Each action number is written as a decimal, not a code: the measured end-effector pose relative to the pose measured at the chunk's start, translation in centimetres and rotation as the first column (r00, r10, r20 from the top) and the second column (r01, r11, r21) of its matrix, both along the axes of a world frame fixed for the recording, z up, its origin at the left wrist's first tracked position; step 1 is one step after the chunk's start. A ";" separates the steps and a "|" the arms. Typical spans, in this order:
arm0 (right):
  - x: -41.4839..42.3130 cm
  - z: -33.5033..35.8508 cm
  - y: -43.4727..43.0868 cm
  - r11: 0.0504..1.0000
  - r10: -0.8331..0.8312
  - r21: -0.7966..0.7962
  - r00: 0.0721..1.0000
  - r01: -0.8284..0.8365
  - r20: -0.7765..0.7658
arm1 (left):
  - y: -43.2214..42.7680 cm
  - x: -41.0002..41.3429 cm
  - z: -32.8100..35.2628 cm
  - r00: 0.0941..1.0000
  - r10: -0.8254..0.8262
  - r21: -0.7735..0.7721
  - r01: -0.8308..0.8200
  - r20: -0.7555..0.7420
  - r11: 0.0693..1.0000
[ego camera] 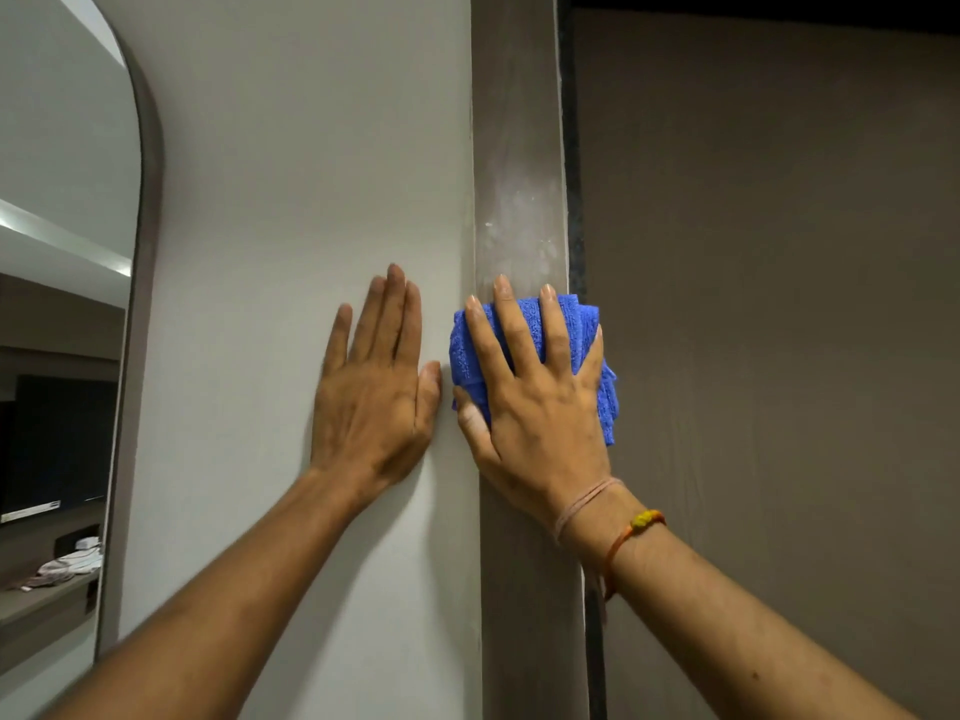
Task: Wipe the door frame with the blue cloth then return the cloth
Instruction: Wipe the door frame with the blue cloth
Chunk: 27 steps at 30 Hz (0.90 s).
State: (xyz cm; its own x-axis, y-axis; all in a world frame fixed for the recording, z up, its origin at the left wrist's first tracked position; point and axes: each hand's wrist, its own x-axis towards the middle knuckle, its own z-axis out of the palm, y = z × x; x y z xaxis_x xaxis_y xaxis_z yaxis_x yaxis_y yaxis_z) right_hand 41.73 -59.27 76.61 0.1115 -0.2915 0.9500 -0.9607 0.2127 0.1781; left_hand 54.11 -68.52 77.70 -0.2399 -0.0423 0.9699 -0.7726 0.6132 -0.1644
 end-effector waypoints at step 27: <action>0.5 4.6 -1.9 0.959 0.109 -0.273 0.990 -0.080 0.094 | -0.2 -0.4 1.5 0.998 0.035 -0.030 -0.036 -0.051 0.999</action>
